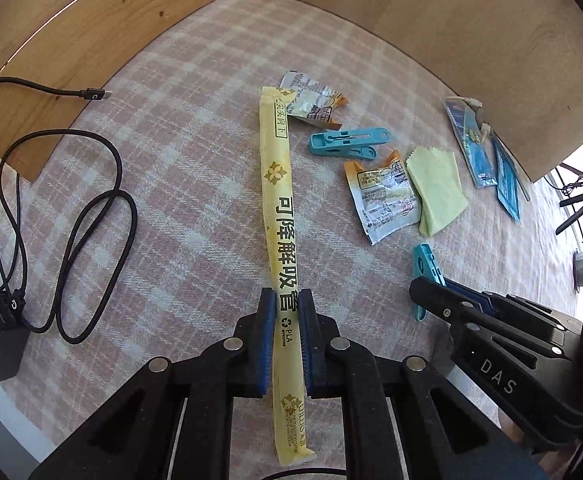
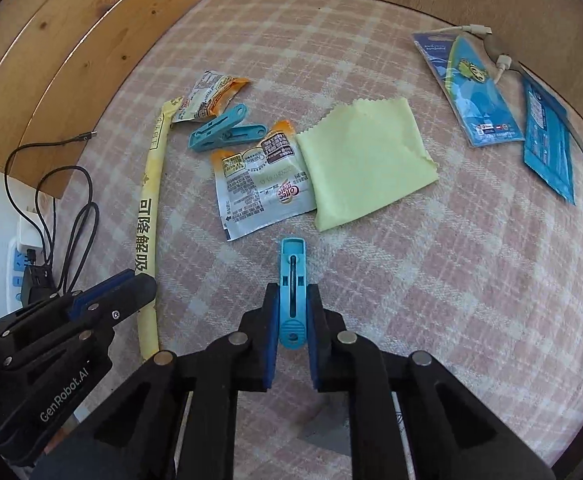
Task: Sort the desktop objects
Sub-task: 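Carry the blue clothespin to the tray while the left gripper carries the yellow straw strip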
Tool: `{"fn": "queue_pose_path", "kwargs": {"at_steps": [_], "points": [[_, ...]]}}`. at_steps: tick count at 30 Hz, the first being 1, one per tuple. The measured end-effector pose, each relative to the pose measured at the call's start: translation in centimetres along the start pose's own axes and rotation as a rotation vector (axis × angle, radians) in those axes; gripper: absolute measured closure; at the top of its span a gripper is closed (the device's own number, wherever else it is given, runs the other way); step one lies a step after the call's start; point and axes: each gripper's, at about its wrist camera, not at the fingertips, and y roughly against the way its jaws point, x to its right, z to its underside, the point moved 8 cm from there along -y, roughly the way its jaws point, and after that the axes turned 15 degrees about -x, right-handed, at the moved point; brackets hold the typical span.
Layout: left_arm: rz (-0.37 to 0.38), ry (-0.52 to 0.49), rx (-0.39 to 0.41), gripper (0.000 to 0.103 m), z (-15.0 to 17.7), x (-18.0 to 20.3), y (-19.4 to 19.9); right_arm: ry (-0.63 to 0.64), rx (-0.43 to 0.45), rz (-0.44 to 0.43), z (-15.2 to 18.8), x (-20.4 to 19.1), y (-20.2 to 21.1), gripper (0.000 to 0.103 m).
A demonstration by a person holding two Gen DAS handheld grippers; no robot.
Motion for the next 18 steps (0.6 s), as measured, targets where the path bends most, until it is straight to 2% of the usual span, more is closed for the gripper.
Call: {"fn": "queue_pose_path", "kwargs": {"at_steps": [6,10,14,18], "points": [[0.024,-0.023,0.029,0.093,0.7,1.8,2.1,-0.07,0.068,-0.118,1.4,2.1,3.1,0.091],[0.037,-0.067,0.053,0.093,-0.8,2.4,4.5,-0.099,0.12,-0.164,3.1,3.0,5.7,0.091],[0.074,-0.125,0.059,0.093,0.9,5.6,6.1,-0.139,0.169,-0.172,6.0,4.2,7.5,0.091],[0.081,-0.207,0.053,0.093,2.1,10.1,6.1,-0.197,0.196,-0.191,9.5,7.6,8.6,0.091]]}}
